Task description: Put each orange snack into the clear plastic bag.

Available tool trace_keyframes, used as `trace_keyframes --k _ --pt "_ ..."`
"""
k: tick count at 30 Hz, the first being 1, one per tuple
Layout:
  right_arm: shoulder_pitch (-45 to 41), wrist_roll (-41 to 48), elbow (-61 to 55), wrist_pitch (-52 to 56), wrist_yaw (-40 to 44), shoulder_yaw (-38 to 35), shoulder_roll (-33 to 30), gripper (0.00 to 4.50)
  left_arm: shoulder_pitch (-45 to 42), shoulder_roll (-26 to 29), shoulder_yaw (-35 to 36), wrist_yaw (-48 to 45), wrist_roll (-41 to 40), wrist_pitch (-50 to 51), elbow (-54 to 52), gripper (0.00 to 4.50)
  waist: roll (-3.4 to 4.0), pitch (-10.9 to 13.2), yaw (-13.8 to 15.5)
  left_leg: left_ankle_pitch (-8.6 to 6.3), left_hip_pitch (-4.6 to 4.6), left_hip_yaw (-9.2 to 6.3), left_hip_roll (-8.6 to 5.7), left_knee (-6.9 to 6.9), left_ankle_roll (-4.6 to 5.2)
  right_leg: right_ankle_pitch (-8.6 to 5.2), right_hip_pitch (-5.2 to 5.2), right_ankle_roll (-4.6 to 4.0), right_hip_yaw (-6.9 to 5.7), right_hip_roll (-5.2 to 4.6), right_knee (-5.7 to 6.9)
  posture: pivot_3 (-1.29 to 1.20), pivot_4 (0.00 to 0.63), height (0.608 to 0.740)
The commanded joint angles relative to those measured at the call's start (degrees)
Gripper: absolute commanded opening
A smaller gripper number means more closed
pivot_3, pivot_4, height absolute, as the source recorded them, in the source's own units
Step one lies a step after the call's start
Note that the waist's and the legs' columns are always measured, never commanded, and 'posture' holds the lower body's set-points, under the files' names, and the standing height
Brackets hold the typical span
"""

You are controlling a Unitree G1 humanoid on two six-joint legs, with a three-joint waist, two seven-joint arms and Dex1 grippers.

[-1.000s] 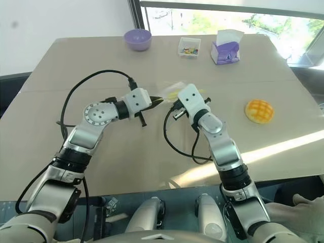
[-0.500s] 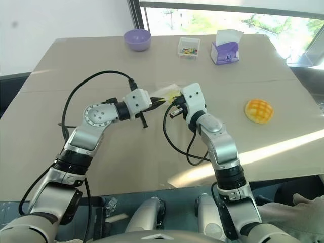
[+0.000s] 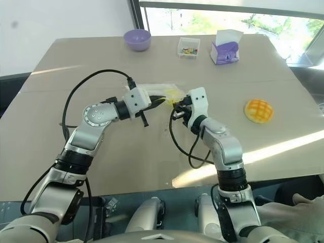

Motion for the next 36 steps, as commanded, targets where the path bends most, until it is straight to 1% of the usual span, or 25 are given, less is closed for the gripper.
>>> trace_keyframes --k 1,5,9,12,14,18,20,22,26,28,30,32,34,36 --pt "-1.81 7.01 -1.08 1.81 -2.89 -5.99 3.66 0.04 0.82 0.08 1.51 -0.73 -1.62 -1.79 -1.63 0.00 0.00 0.00 0.00 0.00 0.00 0.00 0.00 0.00 0.00 0.00 0.00 0.00 0.00 0.00 0.00 0.00 0.150 0.740" --pt "-2.36 11.04 -0.69 3.29 -4.36 -8.91 4.87 0.04 1.36 -0.23 1.75 -1.39 -2.38 -3.34 -1.30 0.00 0.01 0.00 0.03 0.00 0.00 0.00 0.00 0.00 0.00 0.00 0.00 0.00 0.01 0.00 0.00 0.00 0.150 0.740" --pt "-2.28 13.25 -0.49 3.46 -4.94 -9.07 4.81 0.04 2.02 -0.05 1.66 -1.79 -2.52 -5.04 -0.60 0.00 0.01 0.00 0.01 0.00 0.00 0.00 0.00 0.00 0.00 0.00 0.00 0.00 0.00 0.00 0.00 0.00 0.150 0.740" --pt "-1.83 13.12 -0.40 -0.36 -3.69 -7.83 4.51 0.04 2.39 -0.28 1.76 -2.09 -2.94 -5.01 -0.36 0.00 0.01 0.00 -0.09 0.00 0.00 0.00 0.00 0.00 0.00 0.00 0.00 0.00 0.00 0.00 0.01 0.00 0.150 0.740" --pt "-1.29 6.90 -0.12 -6.71 -3.15 -3.15 1.73 0.04 2.30 -0.71 2.18 -2.26 -3.80 -3.97 -0.37 0.00 0.02 0.01 -0.11 0.00 0.01 0.00 0.00 0.00 0.00 0.00 0.00 0.00 0.00 0.00 0.01 0.00 0.150 0.740" --pt "-0.97 -16.21 6.07 -25.75 -3.26 14.27 -11.15 0.04 0.87 -1.32 3.43 -2.80 -6.16 0.13 -0.18 0.00 0.03 0.01 -0.13 0.00 0.01 0.02 -0.02 0.03 0.00 0.00 0.01 0.01 0.01 -0.01 -0.01 0.00 0.150 0.740" --pt "-2.09 -25.42 9.81 -32.69 -4.29 20.17 -16.87 0.04 0.28 -1.10 3.63 -3.14 -6.54 1.05 0.52 0.00 0.03 0.01 -0.14 0.00 0.01 0.02 -0.02 0.04 0.00 0.00 0.01 0.01 0.00 -0.01 -0.01 0.00 0.150 0.740" --pt "-3.25 -32.09 12.84 -36.81 -5.89 23.46 -20.75 0.04 -0.05 -0.90 3.69 -3.35 -6.39 0.86 1.53 0.00 0.03 0.01 -0.17 0.00 0.00 0.03 -0.02 0.05 0.00 0.00 0.01 0.01 0.00 -0.01 -0.01 0.00 0.150 0.740" --pt "-4.52 -42.65 18.70 -39.67 -10.41 26.36 -25.63 0.04 -0.59 -1.14 3.93 -3.32 -6.31 -0.13 3.09 0.00 0.02 0.01 -0.21 0.00 0.00 0.05 -0.01 0.05 0.00 0.00 0.00 0.01 0.03 0.00 0.00 0.00 0.150 0.740" --pt "-4.20 -45.39 20.40 -39.93 -12.25 26.39 -26.14 0.04 -0.61 -1.22 3.78 -3.26 -5.97 -1.16 3.63 0.00 0.01 0.00 -0.12 0.00 0.00 0.04 -0.01 0.05 0.00 0.00 0.01 0.01 0.03 0.00 -0.01 0.00 0.150 0.740" --pt "-3.71 -46.33 20.84 -39.08 -13.95 25.10 -25.35 0.04 -0.36 -1.20 3.31 -3.11 -5.07 -2.75 4.27 0.00 0.01 0.01 -0.09 0.00 0.00 0.04 -0.01 0.05 0.00 0.00 0.02 0.00 0.03 0.00 -0.03 0.00 0.150 0.740" --pt "-3.06 -44.67 20.94 -38.01 -14.34 23.02 -23.69 0.04 -0.10 -1.20 2.93 -3.18 -4.56 -4.02 4.60 0.00 0.01 0.00 -0.08 0.00 -0.02 0.04 0.00 0.05 0.00 0.00 0.01 0.00 0.03 0.00 -0.04 0.00 0.150 0.740" --pt "-2.07 -40.29 20.41 -36.53 -14.13 19.35 -20.45 0.04 0.07 -1.38 2.94 -3.13 -4.68 -4.17 4.59 0.00 0.01 0.00 -0.13 0.00 -0.02 0.05 0.00 0.05 0.00 0.00 0.01 0.00 0.04 0.00 -0.05 0.00 0.150 0.740" --pt "-1.20 -34.40 18.75 -36.86 -12.15 16.13 -16.90 0.04 0.11 -1.46 2.95 -3.15 -4.53 -4.46 4.67 0.00 0.01 0.00 -0.10 0.00 -0.02 0.03 0.00 0.05 0.00 0.00 0.02 0.00 0.04 0.00 -0.04 0.00 0.150 0.740"
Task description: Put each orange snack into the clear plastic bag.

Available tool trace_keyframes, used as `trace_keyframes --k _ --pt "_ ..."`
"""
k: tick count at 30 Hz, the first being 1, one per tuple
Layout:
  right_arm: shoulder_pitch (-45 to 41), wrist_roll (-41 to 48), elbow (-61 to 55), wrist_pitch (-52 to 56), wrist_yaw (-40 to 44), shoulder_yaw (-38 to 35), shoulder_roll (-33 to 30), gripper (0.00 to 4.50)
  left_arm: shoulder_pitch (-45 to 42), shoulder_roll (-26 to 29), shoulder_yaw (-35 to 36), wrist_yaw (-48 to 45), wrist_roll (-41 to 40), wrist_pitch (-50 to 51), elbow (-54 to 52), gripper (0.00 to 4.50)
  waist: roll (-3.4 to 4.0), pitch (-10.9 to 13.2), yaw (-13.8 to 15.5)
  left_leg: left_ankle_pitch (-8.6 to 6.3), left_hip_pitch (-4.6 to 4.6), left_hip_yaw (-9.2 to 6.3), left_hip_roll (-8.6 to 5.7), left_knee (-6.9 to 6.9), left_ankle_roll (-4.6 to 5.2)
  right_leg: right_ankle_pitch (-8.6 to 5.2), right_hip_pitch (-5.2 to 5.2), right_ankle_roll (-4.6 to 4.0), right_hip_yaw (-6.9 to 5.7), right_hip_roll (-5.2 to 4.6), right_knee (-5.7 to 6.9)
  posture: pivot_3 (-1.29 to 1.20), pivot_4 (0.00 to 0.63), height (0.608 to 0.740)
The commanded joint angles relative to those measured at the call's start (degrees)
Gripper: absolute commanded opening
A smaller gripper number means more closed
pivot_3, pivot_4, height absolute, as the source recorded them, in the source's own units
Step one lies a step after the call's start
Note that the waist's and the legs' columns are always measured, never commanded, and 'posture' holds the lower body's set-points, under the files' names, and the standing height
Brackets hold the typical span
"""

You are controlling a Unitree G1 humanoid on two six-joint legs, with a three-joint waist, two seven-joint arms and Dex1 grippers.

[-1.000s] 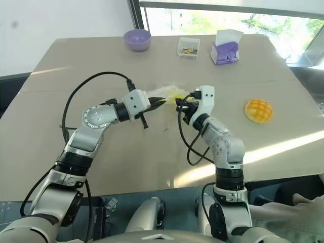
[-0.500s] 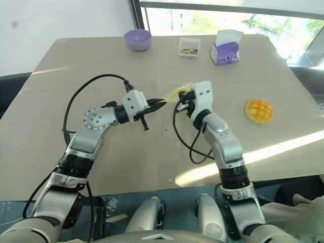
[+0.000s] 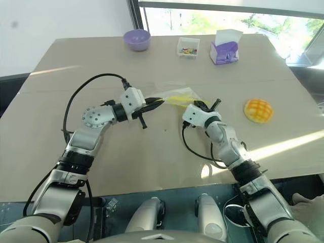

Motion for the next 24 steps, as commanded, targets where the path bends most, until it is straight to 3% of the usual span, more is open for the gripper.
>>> trace_keyframes --k 1,11,21,24 --pt "0.48 6.81 -4.23 -1.28 2.57 -3.78 2.91 0.04 -0.59 -0.12 0.68 0.12 0.02 -1.55 -0.66 0.00 0.00 0.00 0.00 0.00 0.00 0.00 0.00 0.01 0.00 0.00 0.00 0.00 0.00 0.00 0.00 0.00 0.150 0.740" --pt "-1.06 -1.78 -4.67 -7.70 9.41 3.60 -2.57 0.04 -2.14 1.37 -1.12 1.04 6.20 -11.69 5.85 0.00 0.01 0.00 0.05 0.00 0.02 -0.01 0.00 0.02 0.00 0.00 0.03 0.00 -0.02 0.00 0.00 0.00 0.150 0.740" --pt "-5.55 -6.72 1.81 -10.83 8.16 3.92 -3.82 0.04 -1.83 2.93 -1.54 -0.13 8.62 -20.73 10.16 0.00 0.01 0.00 0.07 0.00 0.02 0.00 0.00 0.02 0.00 0.00 0.03 0.00 -0.02 0.00 0.00 0.00 0.150 0.740" --pt "-6.01 -7.55 3.32 -12.08 8.88 4.67 -4.08 1.36 -2.34 3.02 -1.27 0.29 9.01 -19.64 10.99 0.00 0.01 0.00 0.06 0.00 0.02 0.00 -0.01 0.03 0.00 0.00 0.03 0.00 -0.02 0.00 0.00 0.00 0.150 0.740"
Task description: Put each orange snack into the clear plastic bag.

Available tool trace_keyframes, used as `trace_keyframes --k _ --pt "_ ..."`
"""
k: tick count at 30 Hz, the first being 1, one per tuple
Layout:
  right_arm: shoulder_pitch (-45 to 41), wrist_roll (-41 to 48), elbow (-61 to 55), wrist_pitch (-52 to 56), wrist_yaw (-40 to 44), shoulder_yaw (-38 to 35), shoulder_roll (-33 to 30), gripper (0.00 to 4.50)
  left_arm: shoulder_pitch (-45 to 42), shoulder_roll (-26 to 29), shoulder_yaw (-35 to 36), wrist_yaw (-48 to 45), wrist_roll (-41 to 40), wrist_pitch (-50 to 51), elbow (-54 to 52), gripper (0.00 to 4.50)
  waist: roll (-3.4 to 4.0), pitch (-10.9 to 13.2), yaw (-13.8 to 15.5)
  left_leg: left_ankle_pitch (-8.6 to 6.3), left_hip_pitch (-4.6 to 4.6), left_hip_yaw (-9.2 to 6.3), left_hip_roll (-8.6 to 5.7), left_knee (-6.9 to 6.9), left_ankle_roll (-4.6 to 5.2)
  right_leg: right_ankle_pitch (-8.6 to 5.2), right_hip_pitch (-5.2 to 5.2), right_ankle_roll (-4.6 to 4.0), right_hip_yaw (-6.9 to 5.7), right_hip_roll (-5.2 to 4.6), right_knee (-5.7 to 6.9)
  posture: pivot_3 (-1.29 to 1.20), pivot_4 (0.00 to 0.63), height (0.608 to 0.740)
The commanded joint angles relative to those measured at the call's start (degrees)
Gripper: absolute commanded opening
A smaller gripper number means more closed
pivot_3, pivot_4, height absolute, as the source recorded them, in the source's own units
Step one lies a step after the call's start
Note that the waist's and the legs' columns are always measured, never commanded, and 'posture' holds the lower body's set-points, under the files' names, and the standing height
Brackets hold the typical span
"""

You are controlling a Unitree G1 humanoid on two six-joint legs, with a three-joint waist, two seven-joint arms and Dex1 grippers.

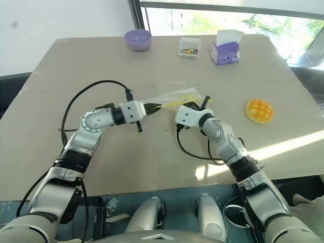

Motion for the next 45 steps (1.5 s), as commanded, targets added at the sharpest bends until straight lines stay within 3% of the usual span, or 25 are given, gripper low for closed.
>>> trace_keyframes --k 1,6,7,14,19,25,28,32,42,43,44,45 --pt "-1.14 -1.02 0.30 -2.08 0.26 0.55 -0.34 1.86 -1.42 0.52 0.39 0.44 0.06 -0.38 0.14 0.00 0.00 0.00 -0.04 0.00 0.00 0.00 0.00 0.00 0.00 0.00 0.00 0.00 0.00 0.00 0.00 0.00 0.150 0.740" --pt "-0.67 -1.94 -0.67 -2.15 0.57 0.50 -0.39 4.36 -1.68 0.95 0.59 1.27 0.73 -1.39 0.98 0.00 0.00 0.00 -0.07 0.00 0.00 0.00 0.00 0.00 0.00 0.00 0.00 0.00 0.00 0.00 0.01 0.00 0.150 0.740" --pt "-0.48 -1.97 -1.18 -2.11 0.78 0.37 -0.49 4.48 -1.69 0.88 0.66 1.54 0.77 -1.54 1.09 0.00 0.00 0.00 -0.07 0.00 0.00 0.00 0.00 0.00 0.00 0.00 0.00 0.00 0.00 0.00 0.01 0.00 0.150 0.740" --pt "2.66 1.75 -9.25 -0.27 5.70 -3.26 -3.21 4.48 -1.66 -0.87 1.10 3.29 -0.11 1.17 1.18 0.00 0.00 0.00 0.15 0.00 0.00 -0.01 0.00 0.00 0.00 0.00 0.00 0.00 0.00 0.00 0.01 0.00 0.150 0.740" --pt "8.59 11.85 -22.68 4.20 12.21 -10.60 -5.12 4.48 -1.80 -2.48 1.26 3.63 -0.85 5.25 0.05 0.00 0.00 0.00 0.27 -0.01 -0.04 -0.04 0.00 0.06 0.01 0.00 0.02 0.01 -0.03 -0.01 0.00 0.00 0.150 0.740" --pt "18.99 21.09 -32.57 11.08 10.60 -25.72 -6.51 4.48 -2.16 -3.94 1.60 4.17 -1.51 8.45 -2.43 0.00 -0.01 0.00 0.67 -0.01 0.01 -0.08 0.00 0.12 0.02 0.00 0.13 0.01 -0.07 -0.01 0.01 0.00 0.150 0.740" --pt "24.61 23.80 -30.93 16.98 8.10 -33.89 -6.38 4.48 -2.35 -4.40 2.07 3.88 -2.48 10.71 -4.15 0.00 -0.01 0.00 1.47 -0.03 0.04 -0.08 0.00 0.17 0.05 0.00 0.25 0.01 -0.11 -0.02 -0.02 0.00 0.150 0.740" --pt "25.21 26.22 -25.21 20.51 5.84 -37.97 -6.09 4.48 -2.70 -4.37 2.03 3.32 -3.31 12.48 -5.35 0.00 0.01 0.00 1.26 -0.03 0.10 -0.03 0.00 0.20 0.05 0.01 0.26 0.01 -0.06 -0.01 0.01 0.00 0.150 0.740" --pt "15.13 30.32 -5.03 23.62 -0.21 -40.55 -5.25 4.48 -3.50 -4.52 2.16 3.62 -3.59 14.21 -5.93 0.00 0.05 -0.02 1.26 -0.03 0.15 0.00 0.02 0.22 0.05 0.01 0.26 0.01 0.00 0.02 0.06 0.00 0.150 0.740" --pt "14.85 30.67 -3.68 23.13 -0.30 -40.68 -5.50 3.99 -3.20 -4.59 2.24 3.76 -3.71 14.56 -6.48 0.00 0.06 -0.02 1.27 -0.03 0.14 0.01 0.01 0.23 0.05 0.01 0.27 0.01 0.00 0.01 0.03 0.00 0.150 0.740" --pt "14.75 30.87 -3.00 22.76 -0.31 -40.59 -5.82 3.96 -2.89 -4.73 2.37 3.89 -3.94 15.07 -7.05 0.00 0.05 -0.03 1.27 -0.03 0.14 0.02 0.00 0.23 0.06 0.01 0.28 0.01 0.01 0.00 0.03 0.00 0.150 0.740" --pt "14.73 31.06 -2.69 22.53 -0.30 -40.50 -6.10 3.61 -2.69 -4.80 2.44 3.98 -4.06 15.42 -7.47 0.00 0.05 -0.03 1.32 -0.03 0.14 0.00 0.01 0.23 0.06 0.01 0.30 0.01 0.00 0.00 0.01 0.00 0.150 0.740"
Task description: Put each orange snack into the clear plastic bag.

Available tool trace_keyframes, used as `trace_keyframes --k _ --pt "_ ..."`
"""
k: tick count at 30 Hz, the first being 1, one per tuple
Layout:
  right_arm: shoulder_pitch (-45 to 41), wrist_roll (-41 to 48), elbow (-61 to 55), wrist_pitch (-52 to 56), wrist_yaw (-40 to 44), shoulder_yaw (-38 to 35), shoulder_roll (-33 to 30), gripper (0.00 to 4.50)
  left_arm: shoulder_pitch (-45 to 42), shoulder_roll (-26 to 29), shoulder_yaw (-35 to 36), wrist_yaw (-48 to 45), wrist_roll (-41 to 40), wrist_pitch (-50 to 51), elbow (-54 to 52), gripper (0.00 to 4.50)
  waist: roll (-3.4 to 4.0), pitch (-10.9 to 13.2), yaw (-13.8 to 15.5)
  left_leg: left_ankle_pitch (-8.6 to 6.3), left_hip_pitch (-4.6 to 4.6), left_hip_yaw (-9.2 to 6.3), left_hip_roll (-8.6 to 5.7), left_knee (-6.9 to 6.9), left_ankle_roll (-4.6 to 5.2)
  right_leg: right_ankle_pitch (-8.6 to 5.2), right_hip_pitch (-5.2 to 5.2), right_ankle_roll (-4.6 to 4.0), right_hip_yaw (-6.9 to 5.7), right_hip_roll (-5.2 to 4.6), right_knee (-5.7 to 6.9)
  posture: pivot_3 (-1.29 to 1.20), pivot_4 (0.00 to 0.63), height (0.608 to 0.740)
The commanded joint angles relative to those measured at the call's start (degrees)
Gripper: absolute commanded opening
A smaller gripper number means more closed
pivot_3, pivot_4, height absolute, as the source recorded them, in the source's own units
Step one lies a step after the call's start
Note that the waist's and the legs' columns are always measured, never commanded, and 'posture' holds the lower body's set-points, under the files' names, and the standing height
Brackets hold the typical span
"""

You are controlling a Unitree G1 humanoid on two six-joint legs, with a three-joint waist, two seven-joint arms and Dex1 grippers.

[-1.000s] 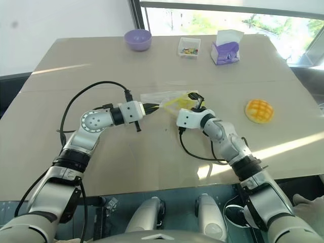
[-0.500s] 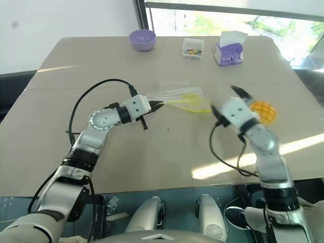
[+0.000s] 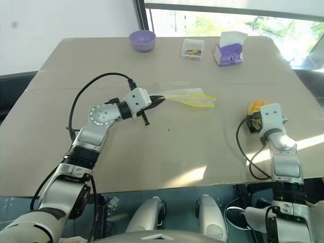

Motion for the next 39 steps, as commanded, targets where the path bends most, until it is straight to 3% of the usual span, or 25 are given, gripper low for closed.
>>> trace_keyframes --k 1,4,6,9,13,17,25,39 --pt "-0.01 1.37 1.96 -0.93 -0.72 -1.73 -1.20 3.23 -0.06 -0.08 1.48 0.59 -1.67 0.98 -4.10 0.00 0.00 0.00 0.14 0.00 0.00 -0.01 0.00 0.00 0.00 0.00 0.01 0.00 -0.01 0.00 0.00 0.00 0.150 0.740" --pt "0.24 0.98 1.42 -3.78 -0.31 -0.91 -2.39 1.68 0.01 -0.16 1.57 0.86 -1.82 1.92 -4.55 0.00 0.00 0.00 0.09 0.00 0.01 -0.01 0.00 0.00 0.00 0.00 0.02 0.00 -0.02 0.00 0.00 0.00 0.150 0.740" --pt "1.06 0.92 -1.04 -5.46 0.52 -0.30 -3.18 0.90 0.07 -0.08 1.50 1.07 -1.85 2.36 -4.85 0.00 0.01 0.00 0.05 0.00 0.01 -0.02 0.00 0.00 0.00 0.00 0.02 0.00 -0.02 0.00 0.00 0.00 0.150 0.740" --pt "3.68 4.29 -12.30 -5.79 5.93 0.96 -4.25 0.90 -0.11 -0.28 1.46 1.53 -1.90 3.59 -5.04 0.00 0.14 0.08 0.06 0.00 0.00 -0.03 0.01 -0.01 0.01 0.00 0.01 0.00 -0.02 0.01 0.00 0.00 0.150 0.740" --pt "6.70 13.47 -31.21 2.20 14.65 5.36 -4.83 0.90 -0.63 -0.75 1.40 2.46 -1.64 4.90 -4.98 0.00 0.23 0.12 -0.54 -0.02 -0.04 -0.02 0.02 -0.01 0.03 0.00 -0.05 0.01 0.01 0.02 0.00 0.00 0.150 0.740" --pt "6.24 16.79 -39.17 8.72 17.46 11.39 -5.14 0.90 -1.23 -1.27 1.18 3.29 -1.08 4.46 -4.52 0.00 0.20 0.11 -0.38 -0.02 -0.03 -0.14 0.03 0.01 0.03 -0.01 0.01 0.01 -0.11 0.03 0.00 0.00 0.150 0.740" --pt "1.81 16.98 -38.48 11.68 16.62 17.84 -2.25 0.90 -0.59 -1.93 0.70 3.22 -1.68 4.26 -6.62 0.00 0.20 0.11 0.24 -0.02 -0.08 -0.12 0.01 0.05 0.03 -0.01 0.01 0.01 -0.12 0.01 -0.03 0.00 0.150 0.740" --pt "-1.46 16.37 -29.83 11.71 18.45 18.75 -3.22 0.90 2.47 -0.96 -0.01 0.21 -1.90 -1.72 -9.60 0.00 0.20 0.12 0.21 -0.02 -0.08 -0.10 0.01 0.04 0.03 0.00 0.01 0.01 -0.11 0.01 -0.07 0.00 0.150 0.740"
